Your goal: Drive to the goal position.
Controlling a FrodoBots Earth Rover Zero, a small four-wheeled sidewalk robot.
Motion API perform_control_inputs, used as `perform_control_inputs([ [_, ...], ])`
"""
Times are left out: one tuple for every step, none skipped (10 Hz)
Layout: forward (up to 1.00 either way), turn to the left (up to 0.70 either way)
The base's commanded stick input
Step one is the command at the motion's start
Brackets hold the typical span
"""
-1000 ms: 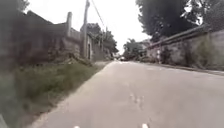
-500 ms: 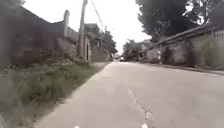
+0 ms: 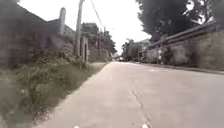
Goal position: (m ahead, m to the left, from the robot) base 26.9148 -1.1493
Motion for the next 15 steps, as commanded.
perform_control_inputs([
  [1.0, -0.07],
  [1.0, -0.07],
  [1.0, -0.07],
  [1.0, -0.07],
  [1.0, -0.07],
  [1.0, -0.07],
  [1.0, -0.07],
  [1.0, -0.07],
  [1.0, -0.07],
  [1.0, -0.07],
  [1.0, -0.07],
  [1.0, -0.07],
  [1.0, -0.07],
  [1.0, -0.07],
  [1.0, -0.06],
])
